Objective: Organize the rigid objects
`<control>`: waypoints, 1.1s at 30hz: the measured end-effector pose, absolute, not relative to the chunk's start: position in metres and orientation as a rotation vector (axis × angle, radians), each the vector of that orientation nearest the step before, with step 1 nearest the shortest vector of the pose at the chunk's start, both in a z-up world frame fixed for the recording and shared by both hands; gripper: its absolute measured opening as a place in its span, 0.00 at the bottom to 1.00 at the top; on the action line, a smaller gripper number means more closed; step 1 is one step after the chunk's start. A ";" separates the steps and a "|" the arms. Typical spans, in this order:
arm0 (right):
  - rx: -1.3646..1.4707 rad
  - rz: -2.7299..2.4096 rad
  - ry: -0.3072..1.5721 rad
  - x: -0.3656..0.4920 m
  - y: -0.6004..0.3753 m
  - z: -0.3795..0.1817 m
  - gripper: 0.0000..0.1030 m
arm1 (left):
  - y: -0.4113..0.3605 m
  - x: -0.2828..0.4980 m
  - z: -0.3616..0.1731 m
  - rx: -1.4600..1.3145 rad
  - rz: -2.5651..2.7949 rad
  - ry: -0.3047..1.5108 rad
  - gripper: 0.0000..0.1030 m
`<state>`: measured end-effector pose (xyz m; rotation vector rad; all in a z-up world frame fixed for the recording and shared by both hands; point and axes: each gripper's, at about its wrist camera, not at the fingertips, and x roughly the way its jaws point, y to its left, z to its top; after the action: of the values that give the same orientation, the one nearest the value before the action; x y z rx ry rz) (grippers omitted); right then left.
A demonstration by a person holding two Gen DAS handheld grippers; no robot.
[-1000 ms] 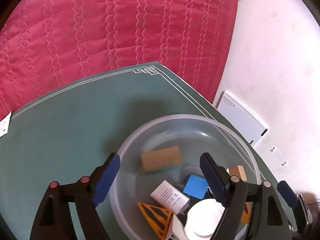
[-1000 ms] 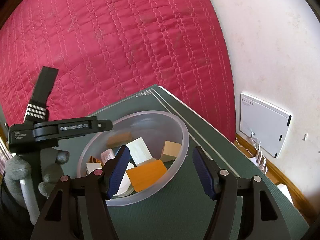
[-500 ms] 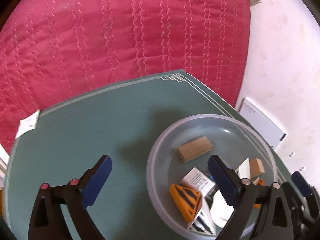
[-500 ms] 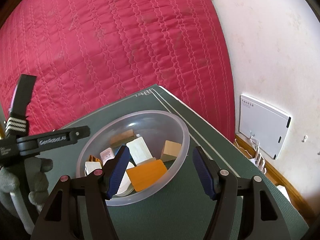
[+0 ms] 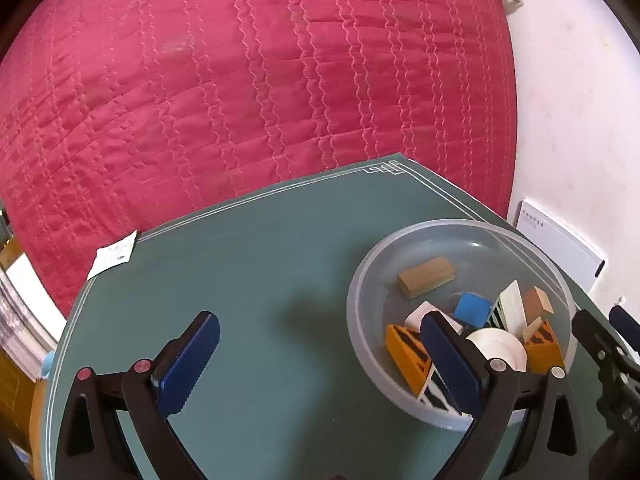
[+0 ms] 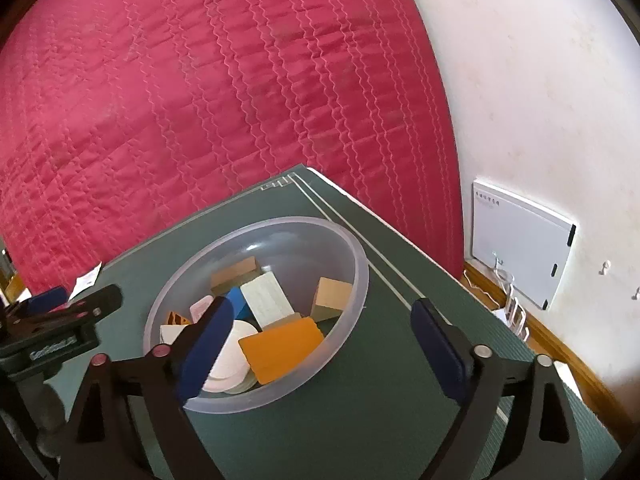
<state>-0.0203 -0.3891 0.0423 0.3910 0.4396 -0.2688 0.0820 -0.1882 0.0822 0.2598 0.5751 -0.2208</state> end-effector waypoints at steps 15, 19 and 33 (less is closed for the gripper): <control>0.182 -0.293 0.443 -0.029 -0.357 0.069 1.00 | -0.167 0.050 0.081 0.248 -0.195 0.524 0.99; 0.127 -0.317 0.434 -0.037 -0.353 0.084 1.00 | -0.165 0.046 0.081 0.245 -0.206 0.518 0.99; -0.027 -0.301 0.528 -0.031 -0.328 0.070 1.00 | -0.174 0.031 0.075 0.290 -0.237 0.498 0.99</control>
<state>-0.0307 -0.3281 0.0699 -0.0266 0.5276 -0.3014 0.0309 -0.1739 0.0752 0.2898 0.4975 -0.2373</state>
